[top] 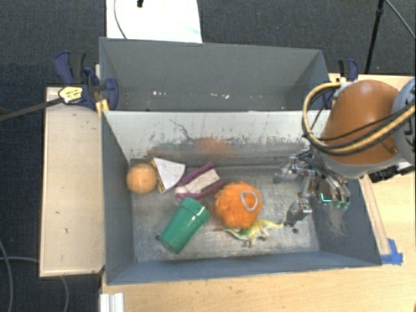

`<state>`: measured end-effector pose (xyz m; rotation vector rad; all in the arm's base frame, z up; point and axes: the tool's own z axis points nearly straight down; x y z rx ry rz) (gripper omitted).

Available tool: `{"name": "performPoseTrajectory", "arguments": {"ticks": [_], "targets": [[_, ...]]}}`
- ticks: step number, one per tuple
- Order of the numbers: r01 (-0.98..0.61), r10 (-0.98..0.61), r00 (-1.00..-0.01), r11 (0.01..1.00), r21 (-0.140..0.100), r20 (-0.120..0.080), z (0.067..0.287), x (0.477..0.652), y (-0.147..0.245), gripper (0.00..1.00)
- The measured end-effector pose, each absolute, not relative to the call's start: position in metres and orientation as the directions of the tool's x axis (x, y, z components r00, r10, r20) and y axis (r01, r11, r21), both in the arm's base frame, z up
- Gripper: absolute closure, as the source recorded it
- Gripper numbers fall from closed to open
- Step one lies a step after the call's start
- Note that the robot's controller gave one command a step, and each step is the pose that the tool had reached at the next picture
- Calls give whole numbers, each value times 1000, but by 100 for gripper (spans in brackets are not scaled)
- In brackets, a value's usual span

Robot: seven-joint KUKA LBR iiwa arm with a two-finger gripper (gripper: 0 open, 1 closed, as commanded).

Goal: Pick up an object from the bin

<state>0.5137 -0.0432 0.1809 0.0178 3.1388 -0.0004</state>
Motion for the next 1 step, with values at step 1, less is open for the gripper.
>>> {"name": "performPoseTrajectory", "arguments": {"ticks": [1], "targets": [[-42,-42,-999,999,-1,-7,170,516,-40,0]]}}
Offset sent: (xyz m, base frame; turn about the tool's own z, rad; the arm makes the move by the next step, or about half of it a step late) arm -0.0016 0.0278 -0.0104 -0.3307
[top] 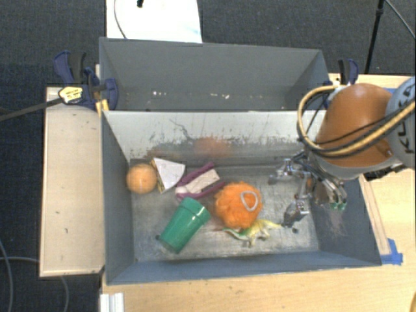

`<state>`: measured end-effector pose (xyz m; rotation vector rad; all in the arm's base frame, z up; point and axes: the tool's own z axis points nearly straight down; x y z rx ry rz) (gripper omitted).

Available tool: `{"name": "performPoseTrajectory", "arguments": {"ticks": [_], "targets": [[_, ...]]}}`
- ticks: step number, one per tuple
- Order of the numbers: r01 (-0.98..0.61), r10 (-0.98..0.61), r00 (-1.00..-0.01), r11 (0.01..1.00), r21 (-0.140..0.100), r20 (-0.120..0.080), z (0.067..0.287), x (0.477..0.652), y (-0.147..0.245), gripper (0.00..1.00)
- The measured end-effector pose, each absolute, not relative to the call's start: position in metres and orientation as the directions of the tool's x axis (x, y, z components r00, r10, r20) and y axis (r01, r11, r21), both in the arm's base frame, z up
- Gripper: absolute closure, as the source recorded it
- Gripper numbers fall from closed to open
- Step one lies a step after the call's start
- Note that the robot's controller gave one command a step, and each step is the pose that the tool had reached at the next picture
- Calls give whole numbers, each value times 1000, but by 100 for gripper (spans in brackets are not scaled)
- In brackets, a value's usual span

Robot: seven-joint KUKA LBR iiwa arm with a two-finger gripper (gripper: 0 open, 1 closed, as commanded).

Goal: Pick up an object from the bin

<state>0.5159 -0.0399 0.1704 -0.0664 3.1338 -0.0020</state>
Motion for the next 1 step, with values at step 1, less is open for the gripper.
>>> {"name": "performPoseTrajectory", "arguments": {"ticks": [1], "targets": [[-232,-232,-973,973,1,2,154,513,-25,0]]}}
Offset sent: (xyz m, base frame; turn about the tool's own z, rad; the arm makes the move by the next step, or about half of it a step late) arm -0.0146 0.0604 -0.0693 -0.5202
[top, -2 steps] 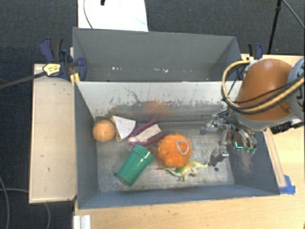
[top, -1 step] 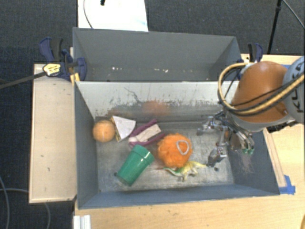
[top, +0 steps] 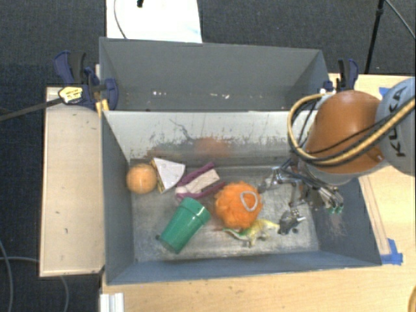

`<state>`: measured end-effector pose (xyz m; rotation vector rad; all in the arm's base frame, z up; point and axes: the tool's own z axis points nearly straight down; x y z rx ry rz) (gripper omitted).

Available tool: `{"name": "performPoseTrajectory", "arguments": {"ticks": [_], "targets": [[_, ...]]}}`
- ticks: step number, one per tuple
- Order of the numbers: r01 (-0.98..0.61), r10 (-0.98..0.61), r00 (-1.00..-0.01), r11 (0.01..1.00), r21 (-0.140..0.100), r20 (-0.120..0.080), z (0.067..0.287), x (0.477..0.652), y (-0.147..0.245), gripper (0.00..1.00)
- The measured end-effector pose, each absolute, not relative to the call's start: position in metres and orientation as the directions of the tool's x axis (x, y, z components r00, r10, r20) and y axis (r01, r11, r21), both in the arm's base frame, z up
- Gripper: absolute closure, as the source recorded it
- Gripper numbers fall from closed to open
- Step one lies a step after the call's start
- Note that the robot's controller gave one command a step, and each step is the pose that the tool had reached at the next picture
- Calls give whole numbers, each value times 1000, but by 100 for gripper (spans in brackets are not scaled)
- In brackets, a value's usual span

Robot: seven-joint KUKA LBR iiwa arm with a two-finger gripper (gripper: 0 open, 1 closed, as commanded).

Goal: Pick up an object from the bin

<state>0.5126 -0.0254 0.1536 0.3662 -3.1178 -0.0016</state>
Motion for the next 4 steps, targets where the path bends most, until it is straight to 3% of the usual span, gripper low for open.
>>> {"name": "performPoseTrajectory", "arguments": {"ticks": [1,2,4], "targets": [[-449,-449,-894,894,-4,-9,134,510,0,0],[-281,-281,-959,960,-4,-21,77,493,-31,100],[-284,-284,-959,959,-4,-20,78,493,-31,100]]}}
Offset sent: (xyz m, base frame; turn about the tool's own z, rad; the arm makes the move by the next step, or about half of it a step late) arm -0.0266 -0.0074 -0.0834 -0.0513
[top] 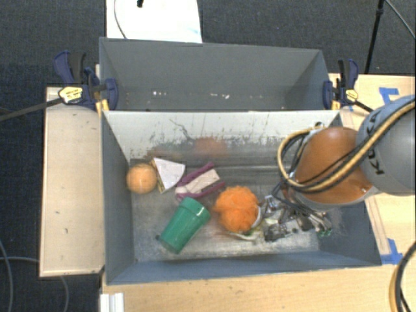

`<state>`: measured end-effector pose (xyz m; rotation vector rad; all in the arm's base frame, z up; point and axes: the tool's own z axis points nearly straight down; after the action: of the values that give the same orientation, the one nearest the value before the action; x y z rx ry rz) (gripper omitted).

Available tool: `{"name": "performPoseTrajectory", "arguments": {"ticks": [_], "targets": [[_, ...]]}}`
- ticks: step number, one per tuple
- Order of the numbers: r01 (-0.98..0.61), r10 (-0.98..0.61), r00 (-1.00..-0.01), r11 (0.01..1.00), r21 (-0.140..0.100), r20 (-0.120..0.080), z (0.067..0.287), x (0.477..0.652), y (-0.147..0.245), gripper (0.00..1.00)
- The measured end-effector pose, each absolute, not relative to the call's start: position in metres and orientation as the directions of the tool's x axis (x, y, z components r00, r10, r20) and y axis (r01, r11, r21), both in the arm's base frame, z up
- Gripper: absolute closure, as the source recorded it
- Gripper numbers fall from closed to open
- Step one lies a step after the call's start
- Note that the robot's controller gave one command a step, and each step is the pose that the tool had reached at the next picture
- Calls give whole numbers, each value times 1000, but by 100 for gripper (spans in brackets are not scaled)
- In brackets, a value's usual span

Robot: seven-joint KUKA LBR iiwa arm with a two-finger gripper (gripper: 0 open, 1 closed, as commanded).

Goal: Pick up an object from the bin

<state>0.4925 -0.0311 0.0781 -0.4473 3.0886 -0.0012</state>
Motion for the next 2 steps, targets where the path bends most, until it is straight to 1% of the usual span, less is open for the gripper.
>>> {"name": "performPoseTrajectory", "arguments": {"ticks": [1,2], "targets": [[-337,-337,-942,942,-1,-5,123,489,-32,100],[-365,-365,-931,931,3,4,177,491,-22,100]]}}
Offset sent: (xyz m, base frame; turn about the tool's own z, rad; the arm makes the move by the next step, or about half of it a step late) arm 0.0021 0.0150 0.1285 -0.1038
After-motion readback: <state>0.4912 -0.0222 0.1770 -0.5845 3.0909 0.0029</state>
